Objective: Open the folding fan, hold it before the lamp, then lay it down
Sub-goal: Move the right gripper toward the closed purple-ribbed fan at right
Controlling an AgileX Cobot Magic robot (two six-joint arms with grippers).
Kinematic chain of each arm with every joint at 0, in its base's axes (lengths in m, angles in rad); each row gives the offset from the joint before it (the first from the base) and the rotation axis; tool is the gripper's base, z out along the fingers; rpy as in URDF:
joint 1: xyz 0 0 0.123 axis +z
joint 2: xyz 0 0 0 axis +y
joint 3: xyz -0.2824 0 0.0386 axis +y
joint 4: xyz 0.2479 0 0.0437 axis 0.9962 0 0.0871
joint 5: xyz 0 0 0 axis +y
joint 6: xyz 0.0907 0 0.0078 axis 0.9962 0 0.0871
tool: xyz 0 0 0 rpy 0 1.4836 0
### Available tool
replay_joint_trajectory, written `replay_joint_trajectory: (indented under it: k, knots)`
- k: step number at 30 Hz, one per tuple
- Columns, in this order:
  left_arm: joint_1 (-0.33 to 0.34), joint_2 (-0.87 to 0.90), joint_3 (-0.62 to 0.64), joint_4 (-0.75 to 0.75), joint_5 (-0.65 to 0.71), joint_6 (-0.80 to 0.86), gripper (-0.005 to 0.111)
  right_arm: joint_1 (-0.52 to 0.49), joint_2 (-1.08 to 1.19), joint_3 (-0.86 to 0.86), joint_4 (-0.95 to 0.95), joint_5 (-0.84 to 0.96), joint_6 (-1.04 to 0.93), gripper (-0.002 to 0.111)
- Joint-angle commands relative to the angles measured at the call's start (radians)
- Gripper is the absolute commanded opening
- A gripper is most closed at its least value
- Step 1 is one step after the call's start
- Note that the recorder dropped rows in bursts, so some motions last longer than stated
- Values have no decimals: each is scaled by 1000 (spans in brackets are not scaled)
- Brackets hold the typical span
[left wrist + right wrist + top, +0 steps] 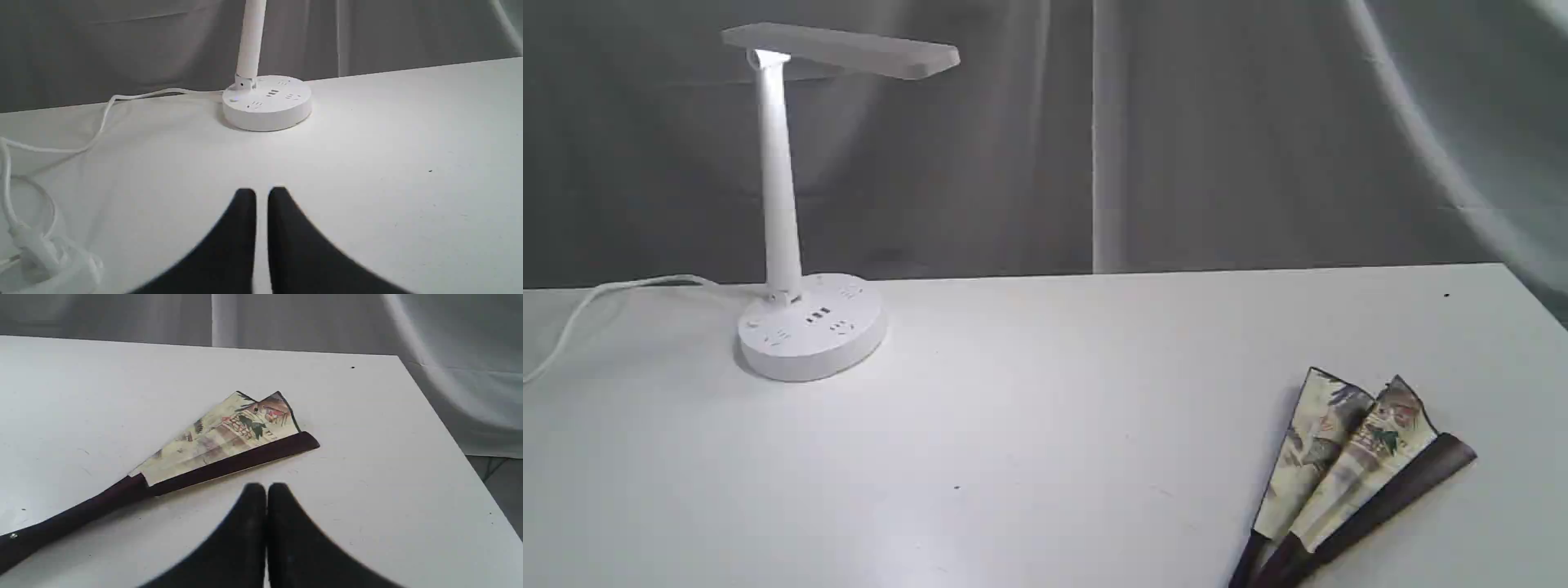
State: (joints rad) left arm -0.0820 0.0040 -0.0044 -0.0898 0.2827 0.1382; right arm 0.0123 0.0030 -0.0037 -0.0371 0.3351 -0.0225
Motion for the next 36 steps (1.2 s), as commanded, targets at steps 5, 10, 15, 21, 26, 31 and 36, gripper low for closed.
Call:
replay_joint_trajectory:
  k: [5, 10, 15, 21, 26, 31, 36]
  knots:
    - [4, -4, 4, -3, -8, -6, 5, -1, -3, 4, -2, -3, 1, 0]
    - [4, -4, 4, -3, -8, -6, 5, -1, -3, 4, -2, -3, 1, 0]
    - [4, -4, 4, -3, -8, -6, 5, -1, -3, 4, -2, -3, 1, 0]
    - [4, -4, 4, -3, -8, -6, 5, -1, -3, 4, -2, -3, 1, 0]
    - [4, -4, 4, -3, -8, -6, 5, -1, -3, 4, -2, -3, 1, 0]
    - [4, -4, 4, -3, -8, -6, 5, -1, -3, 4, -2, -5, 0, 0]
    - [4, -4, 4, -3, -8, -6, 5, -1, -3, 4, -2, -86, 0, 0]
